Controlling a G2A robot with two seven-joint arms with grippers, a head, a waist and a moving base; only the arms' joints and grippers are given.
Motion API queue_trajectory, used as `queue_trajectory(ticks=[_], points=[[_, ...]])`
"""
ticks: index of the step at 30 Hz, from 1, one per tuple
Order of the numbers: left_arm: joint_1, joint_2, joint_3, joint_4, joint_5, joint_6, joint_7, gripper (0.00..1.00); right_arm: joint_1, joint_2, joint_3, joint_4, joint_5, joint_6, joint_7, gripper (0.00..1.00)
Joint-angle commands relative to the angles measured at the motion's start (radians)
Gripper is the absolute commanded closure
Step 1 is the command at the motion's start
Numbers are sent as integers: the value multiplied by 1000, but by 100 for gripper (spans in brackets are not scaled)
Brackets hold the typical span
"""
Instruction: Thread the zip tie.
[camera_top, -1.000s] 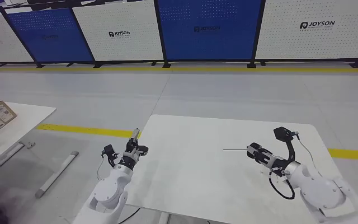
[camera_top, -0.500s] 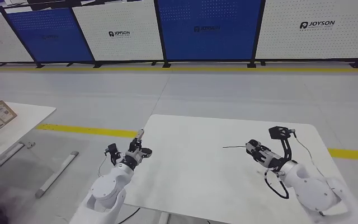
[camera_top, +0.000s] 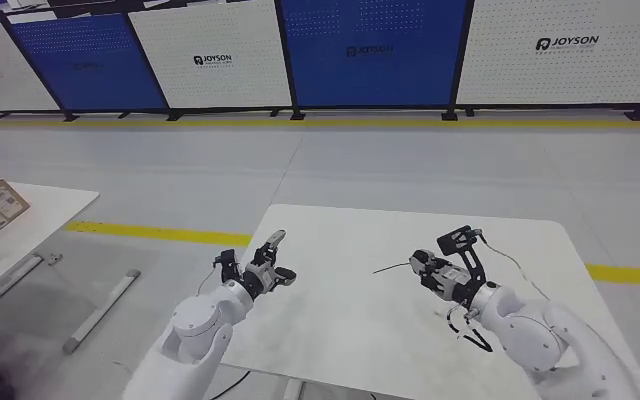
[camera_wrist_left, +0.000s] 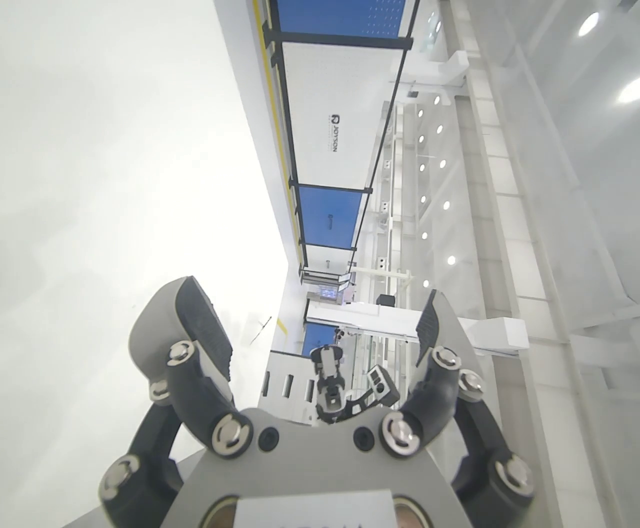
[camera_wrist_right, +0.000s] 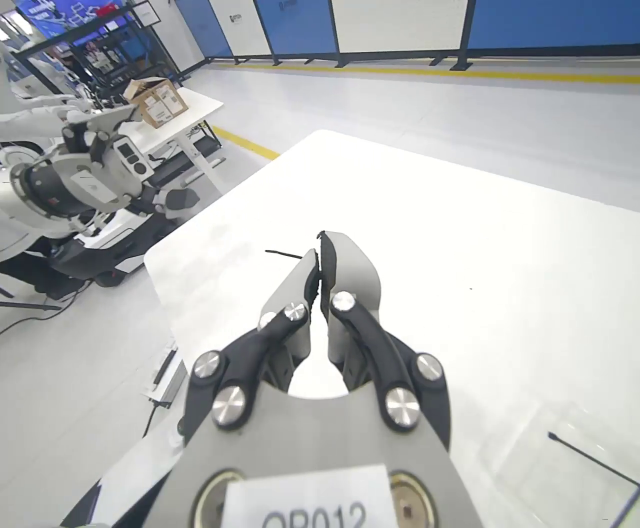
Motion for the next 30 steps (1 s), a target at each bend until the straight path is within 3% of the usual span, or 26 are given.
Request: queue_trajectory(ticks=[1, 7, 14, 19, 24, 30], points=[[6, 0, -1, -2, 3, 0, -1, 0, 0, 0, 0, -1, -1, 2, 1, 100], [6, -1, 4, 3, -6, 0, -7, 0, -4, 0, 0, -3, -11, -7, -5, 100], [-7, 12, 78, -14, 74, 0, -17, 0, 15, -8, -22, -34, -180, -131, -31, 100], [-54, 34, 179, 24, 74, 0, -5, 0, 35, -21, -59, -55, -291, -171, -28, 100], [-134, 62, 288, 105, -73, 0, -10, 0, 46, -32, -84, -48, -328, -193, -24, 100], [-134, 62, 288, 105, -73, 0, -10, 0, 46, -32, -84, -48, -328, -193, -24, 100]])
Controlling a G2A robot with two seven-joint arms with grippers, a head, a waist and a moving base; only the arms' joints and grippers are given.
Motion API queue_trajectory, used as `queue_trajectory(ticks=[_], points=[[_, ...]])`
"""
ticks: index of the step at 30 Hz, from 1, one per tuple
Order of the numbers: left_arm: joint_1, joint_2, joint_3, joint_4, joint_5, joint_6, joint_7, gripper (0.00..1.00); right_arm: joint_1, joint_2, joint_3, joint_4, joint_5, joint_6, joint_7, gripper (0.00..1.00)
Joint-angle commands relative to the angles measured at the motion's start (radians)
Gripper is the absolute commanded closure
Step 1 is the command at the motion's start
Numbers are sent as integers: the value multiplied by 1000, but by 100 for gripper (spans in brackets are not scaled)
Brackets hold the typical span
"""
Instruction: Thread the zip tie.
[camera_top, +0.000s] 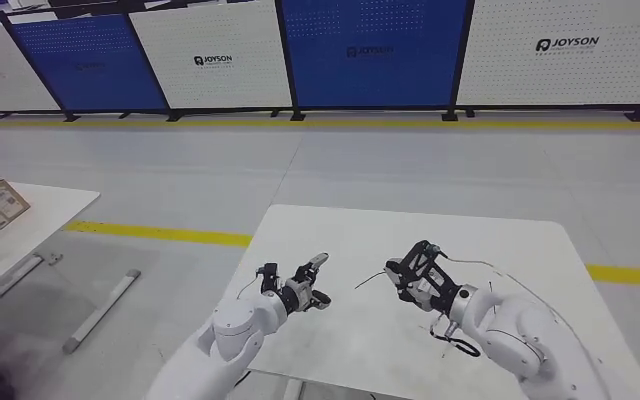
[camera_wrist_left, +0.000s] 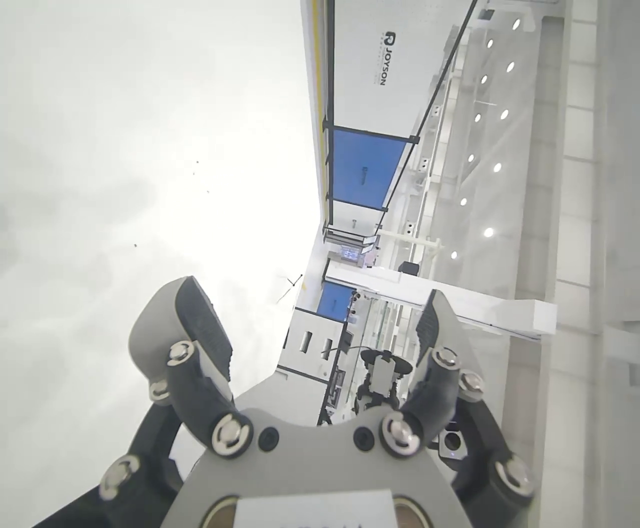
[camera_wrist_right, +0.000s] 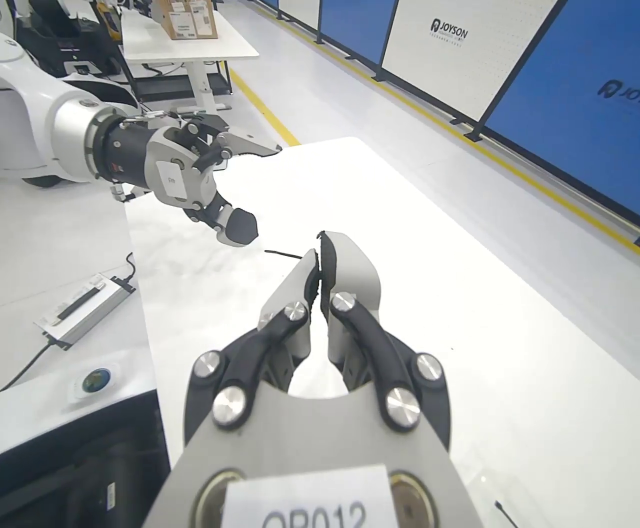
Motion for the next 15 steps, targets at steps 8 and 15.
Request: queue_trajectory(ticks=[8, 15], points=[[2, -5, 0, -7, -77, 0, -7, 0, 6, -9, -24, -9, -109, -8, 0, 100], [-3, 15, 37, 6, -221, 0, -81, 0, 39, -37, -85, 8, -246, -8, -17, 100]])
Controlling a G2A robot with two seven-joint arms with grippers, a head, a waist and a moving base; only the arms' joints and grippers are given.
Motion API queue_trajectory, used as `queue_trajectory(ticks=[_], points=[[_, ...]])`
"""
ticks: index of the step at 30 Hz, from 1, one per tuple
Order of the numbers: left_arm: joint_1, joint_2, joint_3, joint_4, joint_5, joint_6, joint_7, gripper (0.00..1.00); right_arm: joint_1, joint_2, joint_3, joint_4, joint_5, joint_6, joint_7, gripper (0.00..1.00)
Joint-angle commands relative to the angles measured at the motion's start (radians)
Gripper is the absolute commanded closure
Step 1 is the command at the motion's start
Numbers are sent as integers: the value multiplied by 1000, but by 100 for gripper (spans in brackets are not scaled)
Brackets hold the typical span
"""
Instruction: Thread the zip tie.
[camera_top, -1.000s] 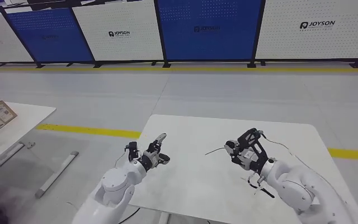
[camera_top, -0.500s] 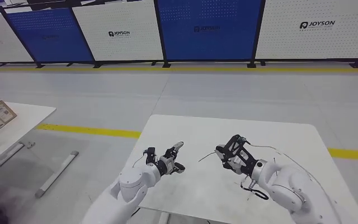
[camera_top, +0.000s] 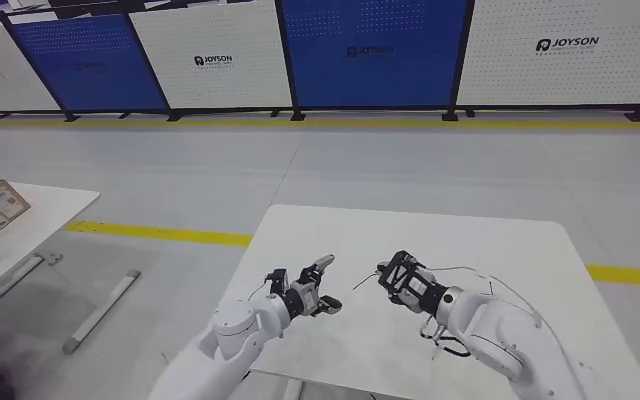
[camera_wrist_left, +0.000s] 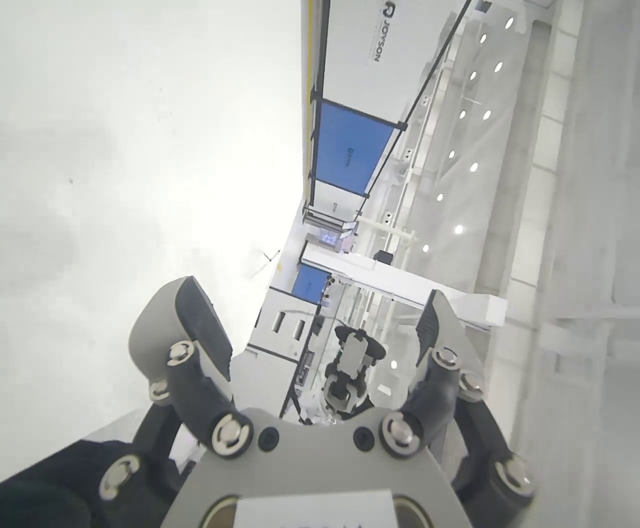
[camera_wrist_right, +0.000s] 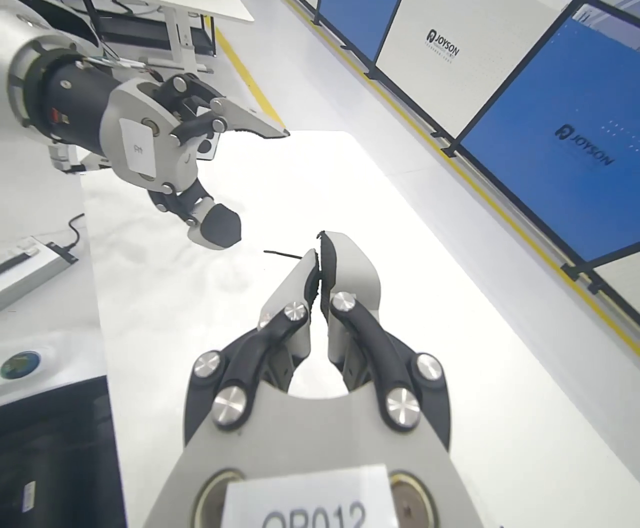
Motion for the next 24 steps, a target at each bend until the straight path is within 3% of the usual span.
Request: queue_trajectory(ticks=[1, 3, 10, 13, 17, 21, 24], points=[[-20, 17, 30, 31, -63, 0, -37, 0, 7, -10, -14, 17, -10, 4, -13, 100], [-41, 28, 48, 46, -84, 0, -32, 0, 7, -10, -14, 17, -10, 4, -13, 100], [-40, 28, 48, 46, -87, -1, -31, 0, 7, -10, -14, 17, -10, 4, -13, 100], [-50, 22, 67, 56, -172, 0, -29, 0, 1, -11, -18, 15, -50, 2, -19, 100], [-99, 23, 112, 82, -306, 0, 11, 0, -8, -18, -28, -1, -129, 2, -44, 100], [-170, 32, 187, 114, -444, 0, 75, 0, -14, -23, -29, -3, -157, 0, -41, 100], [-181, 34, 195, 118, -462, 0, 82, 0, -14, -23, -29, -3, -157, 0, -41, 100]])
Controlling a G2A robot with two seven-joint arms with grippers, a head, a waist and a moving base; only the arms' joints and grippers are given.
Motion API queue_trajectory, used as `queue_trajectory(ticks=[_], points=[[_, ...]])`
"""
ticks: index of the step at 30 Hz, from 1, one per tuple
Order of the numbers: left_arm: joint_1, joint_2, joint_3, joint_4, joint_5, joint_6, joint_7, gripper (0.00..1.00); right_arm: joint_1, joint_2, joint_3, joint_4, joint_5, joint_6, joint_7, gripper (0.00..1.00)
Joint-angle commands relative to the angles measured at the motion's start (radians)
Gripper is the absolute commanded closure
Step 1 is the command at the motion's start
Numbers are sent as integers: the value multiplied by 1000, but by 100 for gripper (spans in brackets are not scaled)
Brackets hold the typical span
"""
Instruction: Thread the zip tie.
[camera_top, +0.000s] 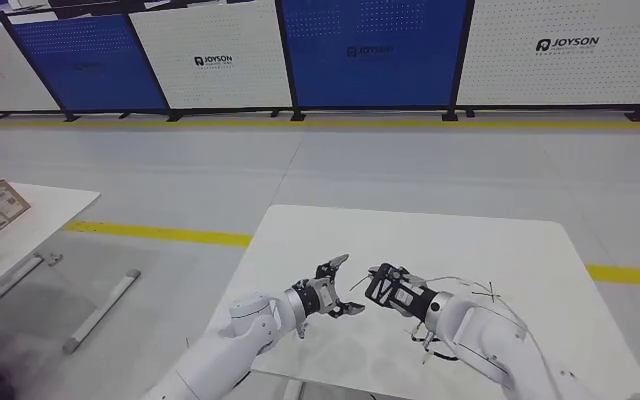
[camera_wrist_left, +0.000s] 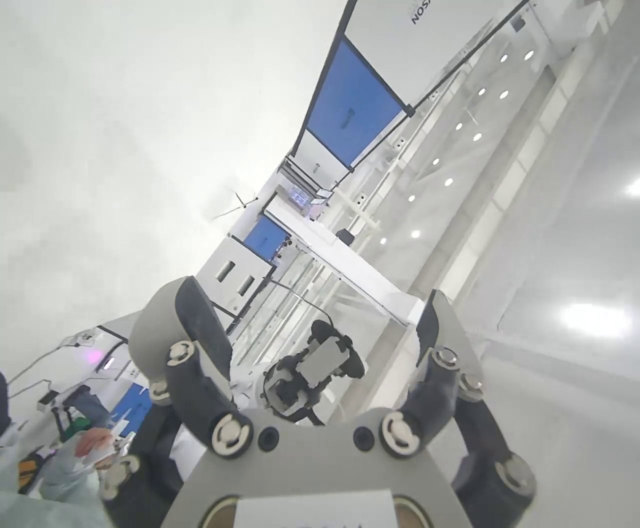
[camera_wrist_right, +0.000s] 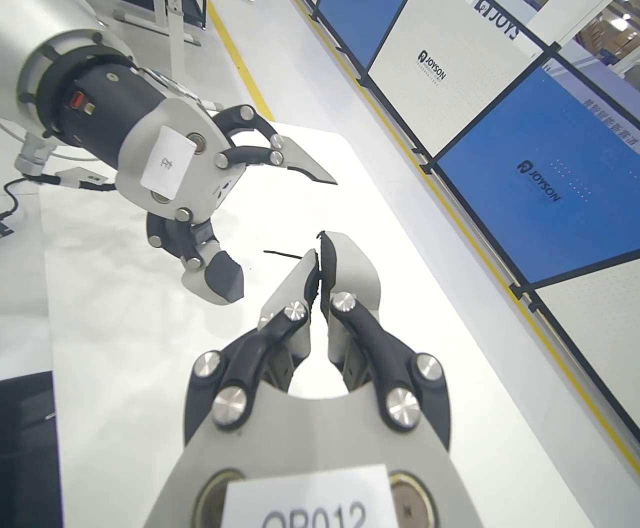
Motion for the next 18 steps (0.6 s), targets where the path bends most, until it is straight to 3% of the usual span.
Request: queue_trajectory(ticks=[1, 11, 12, 14, 15, 16, 17, 18], points=[[2, 0, -1, 0, 8, 0, -1, 0, 0, 0, 0, 0, 1, 0, 0, 100], [12, -8, -8, -8, -43, -15, -19, 0, 0, 0, 0, 0, 1, 0, 0, 100], [13, -8, -10, -11, -41, -11, -18, 4, 0, 0, 0, 0, 1, 0, 0, 100], [19, -8, -13, -17, -42, 0, -19, 56, 0, 0, 0, 0, 1, 0, 0, 100], [24, -7, -14, -22, -39, 0, -20, 63, 0, 0, 0, 0, 1, 0, 0, 100], [27, -6, -15, -25, -38, 0, -20, 75, 0, 0, 0, 0, 1, 0, 0, 100], [30, -6, -16, -27, -37, 0, -21, 93, 0, 0, 0, 0, 1, 0, 0, 100], [32, -5, -16, -29, -36, 0, -21, 100, 0, 0, 0, 0, 1, 0, 0, 100]])
